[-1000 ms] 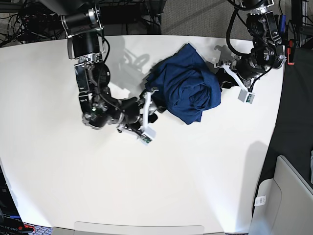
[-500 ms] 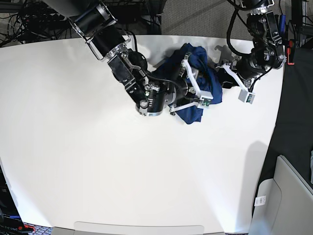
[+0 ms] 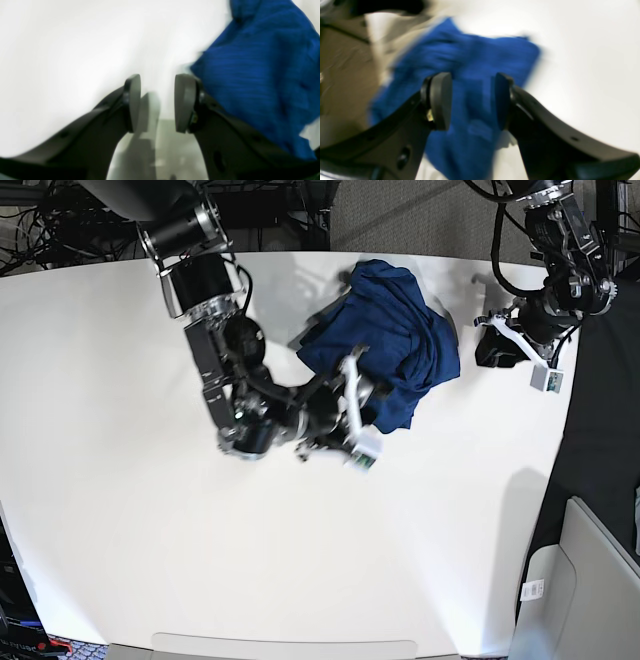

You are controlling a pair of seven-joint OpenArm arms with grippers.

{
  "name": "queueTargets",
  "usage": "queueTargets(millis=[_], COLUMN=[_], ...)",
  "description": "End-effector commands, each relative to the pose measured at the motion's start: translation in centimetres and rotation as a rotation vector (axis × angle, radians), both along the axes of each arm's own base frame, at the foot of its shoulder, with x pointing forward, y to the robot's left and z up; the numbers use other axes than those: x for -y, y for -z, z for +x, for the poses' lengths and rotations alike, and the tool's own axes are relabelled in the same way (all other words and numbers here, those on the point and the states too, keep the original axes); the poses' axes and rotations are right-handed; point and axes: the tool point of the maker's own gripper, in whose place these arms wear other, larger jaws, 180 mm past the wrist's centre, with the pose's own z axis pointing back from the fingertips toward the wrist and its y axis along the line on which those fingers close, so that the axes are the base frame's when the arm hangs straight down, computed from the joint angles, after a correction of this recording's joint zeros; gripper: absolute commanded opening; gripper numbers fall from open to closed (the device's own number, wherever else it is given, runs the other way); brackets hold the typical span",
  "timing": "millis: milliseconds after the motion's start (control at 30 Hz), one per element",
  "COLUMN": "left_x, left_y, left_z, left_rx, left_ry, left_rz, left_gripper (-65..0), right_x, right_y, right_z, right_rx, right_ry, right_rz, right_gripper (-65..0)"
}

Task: Fold the T-shirt properly
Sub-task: 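Press the folded bundle down with the right gripper and release, then grasp the bundle edge with the left gripper and pull it outward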

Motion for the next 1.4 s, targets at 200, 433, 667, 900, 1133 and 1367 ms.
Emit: queueTargets(millis=[200, 433, 667, 900, 1133, 1367], left_x=[3.4, 7.5, 10.7, 11.2, 9.8, 5.9], left_y=[-4.8, -4.1, -3.2, -2.3, -2.7, -3.8], left_z=[-0.6, 0.0, 0.5, 0.4, 0.8, 1.4], left_rx=[0.086, 0.075, 0.070, 0.083, 0.092, 0.116], left_ry=[0.102, 0.176, 0.222, 0.243, 0.244, 0.177], left_rz=[0.023, -0.064, -0.033, 0.045, 0.093, 0.161], left_gripper=[-42.6, -42.2, -42.2, -44.8, -59.2, -59.2], right_x=[4.3, 5.2, 5.7, 6.6, 6.6, 6.4], right_y=[-1.6, 0.2, 0.2, 0.0, 0.3, 0.4], right_z=[3.3, 2.1, 2.3, 2.9, 2.6, 2.5], right_rx=[0.065, 0.025, 0.018, 0.013, 0.005, 0.001], right_ry=[0.104, 0.114, 0.141, 0.185, 0.184, 0.179], right_rz=[0.030, 0.010, 0.025, 0.044, 0.043, 0.038], right_gripper=[-39.0, -39.0, -39.0, -39.0, -39.0, -39.0])
